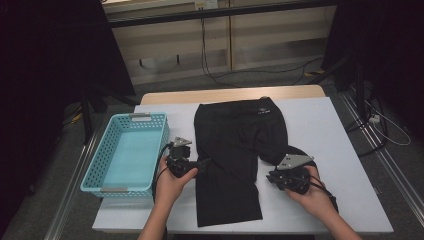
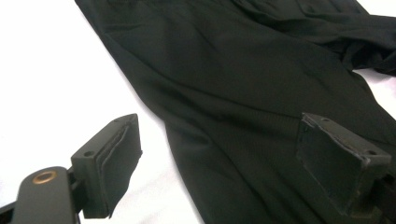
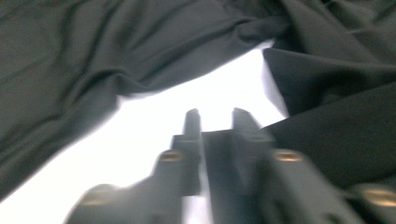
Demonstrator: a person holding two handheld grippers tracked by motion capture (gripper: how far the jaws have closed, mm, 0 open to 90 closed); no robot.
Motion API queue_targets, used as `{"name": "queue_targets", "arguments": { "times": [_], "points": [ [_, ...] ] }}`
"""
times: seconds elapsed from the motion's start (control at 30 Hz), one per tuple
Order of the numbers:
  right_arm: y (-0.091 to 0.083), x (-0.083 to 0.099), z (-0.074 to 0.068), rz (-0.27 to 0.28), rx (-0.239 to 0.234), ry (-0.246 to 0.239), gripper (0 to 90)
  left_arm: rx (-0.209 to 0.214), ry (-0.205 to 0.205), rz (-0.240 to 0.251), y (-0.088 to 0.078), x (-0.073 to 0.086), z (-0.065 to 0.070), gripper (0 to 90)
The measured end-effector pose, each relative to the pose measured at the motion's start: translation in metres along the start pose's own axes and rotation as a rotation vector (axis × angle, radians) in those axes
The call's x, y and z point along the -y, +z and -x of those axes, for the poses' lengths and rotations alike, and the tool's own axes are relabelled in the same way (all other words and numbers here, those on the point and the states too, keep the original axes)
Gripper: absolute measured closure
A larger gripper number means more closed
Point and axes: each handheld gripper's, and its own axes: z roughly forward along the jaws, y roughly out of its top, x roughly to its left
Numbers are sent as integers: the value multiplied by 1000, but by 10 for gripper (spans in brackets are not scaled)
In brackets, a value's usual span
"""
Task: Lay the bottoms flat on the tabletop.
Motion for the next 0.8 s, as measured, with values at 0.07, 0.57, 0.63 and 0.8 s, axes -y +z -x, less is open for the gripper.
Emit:
{"name": "queue_targets", "arguments": {
  "times": [0.07, 0.57, 0.63, 0.8],
  "points": [
    [0, -1, 0, -5, 2, -2, 900, 3, -2, -2, 0, 0, 1, 148],
    [-12, -9, -46, 22, -215, -67, 756, 12, -4, 15, -3, -3, 2, 148],
    [-16, -11, -40, 45, -200, -51, 679, 16, -1, 11, -3, -3, 2, 148],
    [-38, -10, -4, 131, -34, 59, 557, 14, 3, 5, -1, -3, 2, 149]
  ]
}}
